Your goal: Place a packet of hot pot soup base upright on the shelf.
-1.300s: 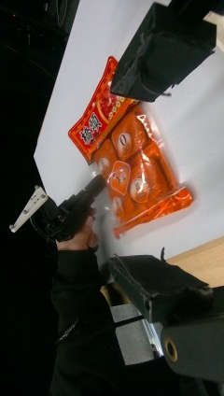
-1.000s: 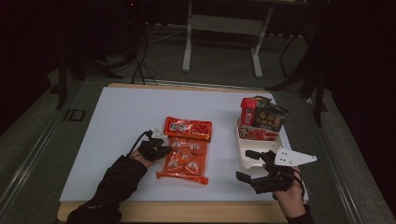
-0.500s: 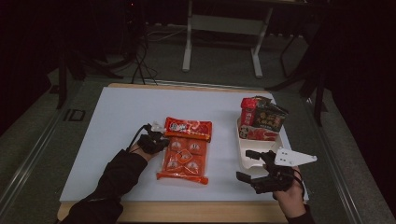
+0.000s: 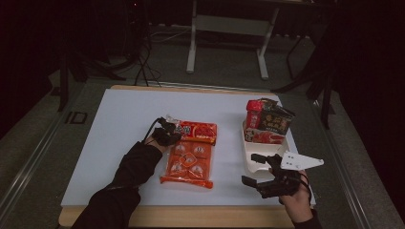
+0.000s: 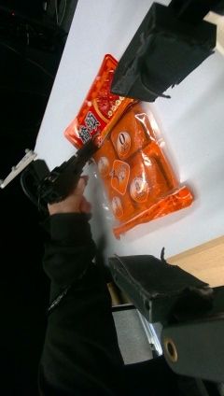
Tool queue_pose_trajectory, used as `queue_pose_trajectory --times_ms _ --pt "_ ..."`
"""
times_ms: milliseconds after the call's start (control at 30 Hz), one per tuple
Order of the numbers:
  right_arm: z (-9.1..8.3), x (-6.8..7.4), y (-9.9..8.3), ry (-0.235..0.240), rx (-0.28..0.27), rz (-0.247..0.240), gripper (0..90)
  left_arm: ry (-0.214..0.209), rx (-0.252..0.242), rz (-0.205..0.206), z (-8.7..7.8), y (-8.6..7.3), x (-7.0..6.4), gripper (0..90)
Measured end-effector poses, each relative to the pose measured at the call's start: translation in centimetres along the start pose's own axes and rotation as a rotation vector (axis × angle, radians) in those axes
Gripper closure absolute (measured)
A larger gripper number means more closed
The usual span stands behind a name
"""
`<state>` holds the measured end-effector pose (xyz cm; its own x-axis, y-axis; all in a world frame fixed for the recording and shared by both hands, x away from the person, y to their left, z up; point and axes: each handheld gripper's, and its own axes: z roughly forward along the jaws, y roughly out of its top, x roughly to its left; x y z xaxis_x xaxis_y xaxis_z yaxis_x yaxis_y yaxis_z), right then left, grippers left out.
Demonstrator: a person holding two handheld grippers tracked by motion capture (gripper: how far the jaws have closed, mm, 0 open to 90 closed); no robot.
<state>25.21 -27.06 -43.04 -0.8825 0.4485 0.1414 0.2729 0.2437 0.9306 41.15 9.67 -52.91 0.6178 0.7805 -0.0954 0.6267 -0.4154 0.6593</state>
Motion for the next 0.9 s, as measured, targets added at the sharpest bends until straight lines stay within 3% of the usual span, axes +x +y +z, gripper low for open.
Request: queue_pose_trajectory --times_ms 133,300,433,700,900 --pt "0.0 0.0 0.0 0.0 0.0 0.001 14.7 0.006 0.032 0.043 0.5 0.5 -0.8 90.0" --pt "-0.2 0.1 0.0 0.001 -0.005 0.0 14.7 0.013 0.03 0.053 0.3 0.2 -1.3 90.0" --pt "-0.2 0.0 0.0 0.001 -0.005 0.005 14.7 -0.021 0.025 0.048 -0.1 -0.5 -2.1 90.0" --pt "0.1 0.2 0.0 0.004 0.003 0.0 14.7 -0.019 0.056 0.094 -1.0 -1.4 -4.5 90.0" --pt "0.0 0.2 0.0 0.001 0.001 0.003 14.7 -0.06 0.053 0.094 -1.5 -2.0 -4.8 90.0"
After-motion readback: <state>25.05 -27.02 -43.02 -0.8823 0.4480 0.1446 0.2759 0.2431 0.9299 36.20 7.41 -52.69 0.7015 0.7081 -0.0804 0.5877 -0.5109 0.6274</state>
